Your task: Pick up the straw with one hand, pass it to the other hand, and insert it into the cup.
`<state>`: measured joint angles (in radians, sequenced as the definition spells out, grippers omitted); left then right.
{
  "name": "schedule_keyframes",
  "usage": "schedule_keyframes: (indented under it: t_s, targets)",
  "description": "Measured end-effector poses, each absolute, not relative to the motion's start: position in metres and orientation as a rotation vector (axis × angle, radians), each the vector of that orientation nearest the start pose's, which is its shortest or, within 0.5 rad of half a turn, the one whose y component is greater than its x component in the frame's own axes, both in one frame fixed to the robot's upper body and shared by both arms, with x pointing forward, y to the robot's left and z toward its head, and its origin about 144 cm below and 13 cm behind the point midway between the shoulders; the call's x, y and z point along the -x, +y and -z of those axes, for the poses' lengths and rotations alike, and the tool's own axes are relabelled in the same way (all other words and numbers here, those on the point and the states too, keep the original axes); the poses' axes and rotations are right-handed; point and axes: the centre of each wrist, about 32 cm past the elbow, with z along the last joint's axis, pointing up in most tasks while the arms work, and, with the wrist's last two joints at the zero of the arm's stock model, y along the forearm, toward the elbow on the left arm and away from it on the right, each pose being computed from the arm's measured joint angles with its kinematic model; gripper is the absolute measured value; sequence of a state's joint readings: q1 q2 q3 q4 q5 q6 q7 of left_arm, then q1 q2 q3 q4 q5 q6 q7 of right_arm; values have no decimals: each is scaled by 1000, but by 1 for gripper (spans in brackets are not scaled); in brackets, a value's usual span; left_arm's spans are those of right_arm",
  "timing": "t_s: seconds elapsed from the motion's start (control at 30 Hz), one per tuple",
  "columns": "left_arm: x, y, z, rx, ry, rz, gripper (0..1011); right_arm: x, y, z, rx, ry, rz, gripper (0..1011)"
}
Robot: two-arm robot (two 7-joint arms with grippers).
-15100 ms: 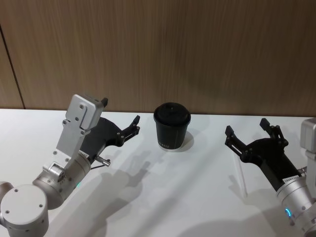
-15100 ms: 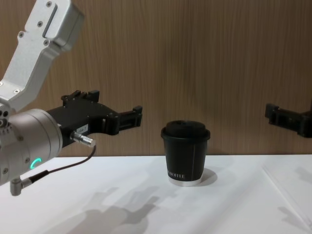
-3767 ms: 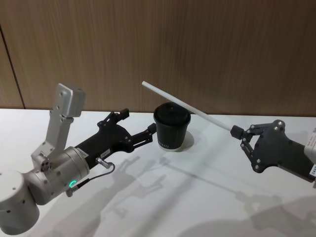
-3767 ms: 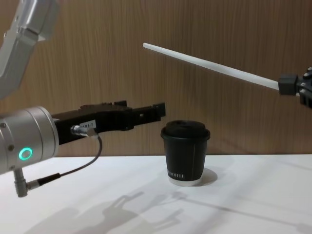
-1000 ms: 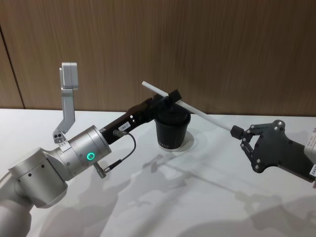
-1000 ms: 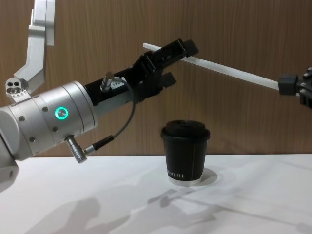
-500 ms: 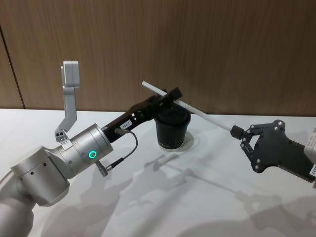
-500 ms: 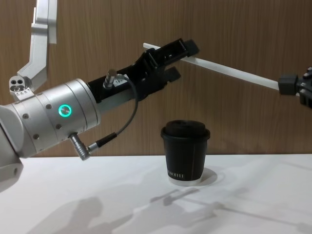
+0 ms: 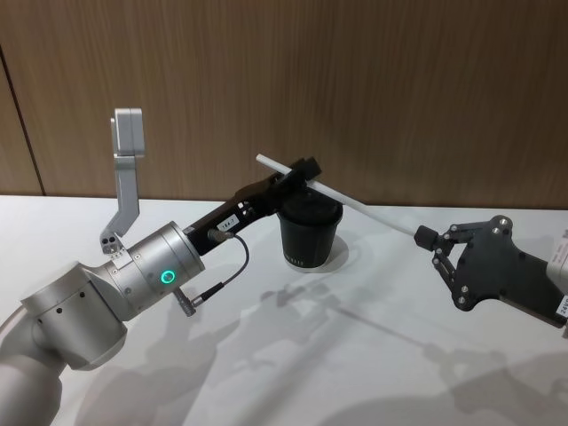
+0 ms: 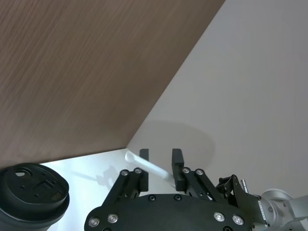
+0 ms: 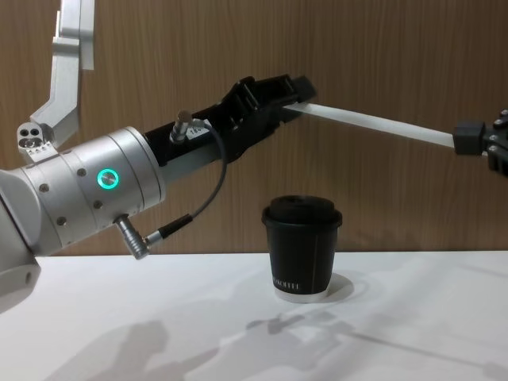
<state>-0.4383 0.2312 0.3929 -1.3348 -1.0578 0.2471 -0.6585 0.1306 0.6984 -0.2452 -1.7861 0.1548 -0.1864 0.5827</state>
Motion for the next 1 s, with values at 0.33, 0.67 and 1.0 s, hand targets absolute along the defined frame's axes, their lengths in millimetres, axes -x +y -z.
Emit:
schedule_keyframes:
  t_s: [0.33, 0.67, 1.0]
  targets:
    - [-562, 193, -1210, 481, 516, -453, 140, -471, -315, -1258, 258, -602, 623, 0]
    - [-562, 193, -1210, 481, 515, -453, 74, -471, -315, -1258, 258, -602, 623, 0]
    - [-562, 193, -1210, 481, 515, -453, 24, -471, -315, -1258, 258, -602, 622, 0]
